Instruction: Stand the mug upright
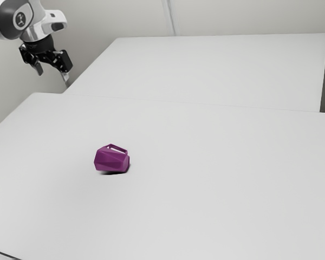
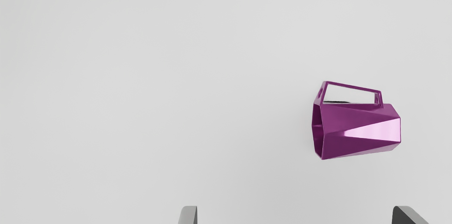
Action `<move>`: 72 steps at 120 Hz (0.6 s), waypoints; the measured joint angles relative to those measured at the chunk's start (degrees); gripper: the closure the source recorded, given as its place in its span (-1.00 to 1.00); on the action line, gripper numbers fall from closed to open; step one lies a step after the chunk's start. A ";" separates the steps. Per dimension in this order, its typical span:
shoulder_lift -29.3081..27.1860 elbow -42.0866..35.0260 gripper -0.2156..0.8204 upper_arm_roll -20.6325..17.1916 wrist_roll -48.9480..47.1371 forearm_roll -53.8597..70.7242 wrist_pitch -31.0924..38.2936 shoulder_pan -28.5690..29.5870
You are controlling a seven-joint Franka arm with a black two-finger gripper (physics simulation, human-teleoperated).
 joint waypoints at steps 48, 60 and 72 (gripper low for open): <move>4.38 -4.02 -0.58 0.12 0.54 -8.28 1.25 6.70; 7.78 -5.42 -0.58 0.13 0.70 -15.48 1.11 10.78; 11.52 -7.04 -0.58 0.10 0.87 -22.80 1.02 15.05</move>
